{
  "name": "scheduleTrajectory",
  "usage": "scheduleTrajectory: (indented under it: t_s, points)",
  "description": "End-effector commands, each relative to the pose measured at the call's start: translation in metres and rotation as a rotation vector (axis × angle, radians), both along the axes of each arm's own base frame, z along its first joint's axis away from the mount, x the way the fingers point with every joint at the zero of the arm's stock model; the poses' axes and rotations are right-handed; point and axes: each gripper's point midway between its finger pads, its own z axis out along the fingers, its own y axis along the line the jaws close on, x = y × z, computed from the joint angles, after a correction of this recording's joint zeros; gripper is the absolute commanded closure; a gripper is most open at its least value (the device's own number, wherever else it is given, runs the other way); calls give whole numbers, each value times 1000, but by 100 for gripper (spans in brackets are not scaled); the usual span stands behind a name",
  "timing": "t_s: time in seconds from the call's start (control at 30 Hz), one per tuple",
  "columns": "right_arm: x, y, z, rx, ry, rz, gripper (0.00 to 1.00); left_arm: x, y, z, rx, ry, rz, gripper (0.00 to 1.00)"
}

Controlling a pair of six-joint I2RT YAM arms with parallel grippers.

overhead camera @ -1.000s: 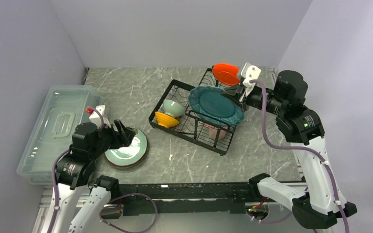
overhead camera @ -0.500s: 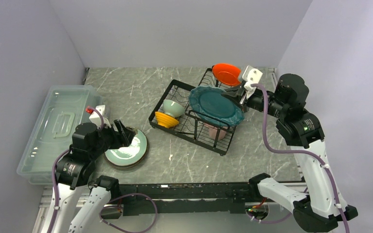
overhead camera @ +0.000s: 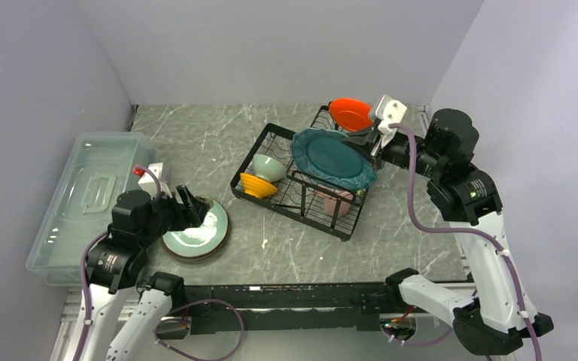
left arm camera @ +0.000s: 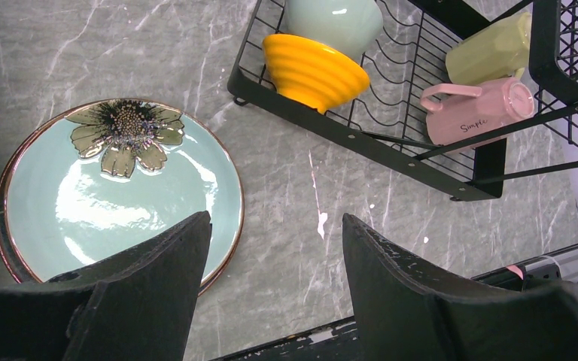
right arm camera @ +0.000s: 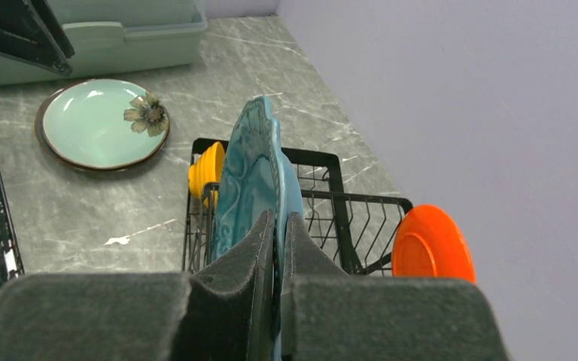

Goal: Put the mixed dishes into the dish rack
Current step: Insert the plate into the dish rack.

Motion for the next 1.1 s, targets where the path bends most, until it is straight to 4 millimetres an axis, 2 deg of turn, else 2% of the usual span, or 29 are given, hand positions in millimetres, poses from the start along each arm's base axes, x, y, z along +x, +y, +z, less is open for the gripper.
scheduleTrajectory:
  t_s: [0.0, 0.17, 0.47, 0.83, 1.07]
  points:
    - [-12, -4, 85, 96, -296, 11, 100, 3, -4, 7, 2, -40, -27, 30]
    - [-8, -6, 83, 75, -298, -2, 100, 4, -3, 6, 3, -37, -26, 30]
    - [2, -3, 54, 43, -250, -9, 100, 4, -4, 6, 3, -37, -26, 30]
    - [2, 3, 27, 25, -196, 31, 100, 4, -3, 6, 5, -38, -25, 30]
    - [5, 4, -1, -2, -140, 33, 100, 4, -3, 6, 4, -40, -25, 30]
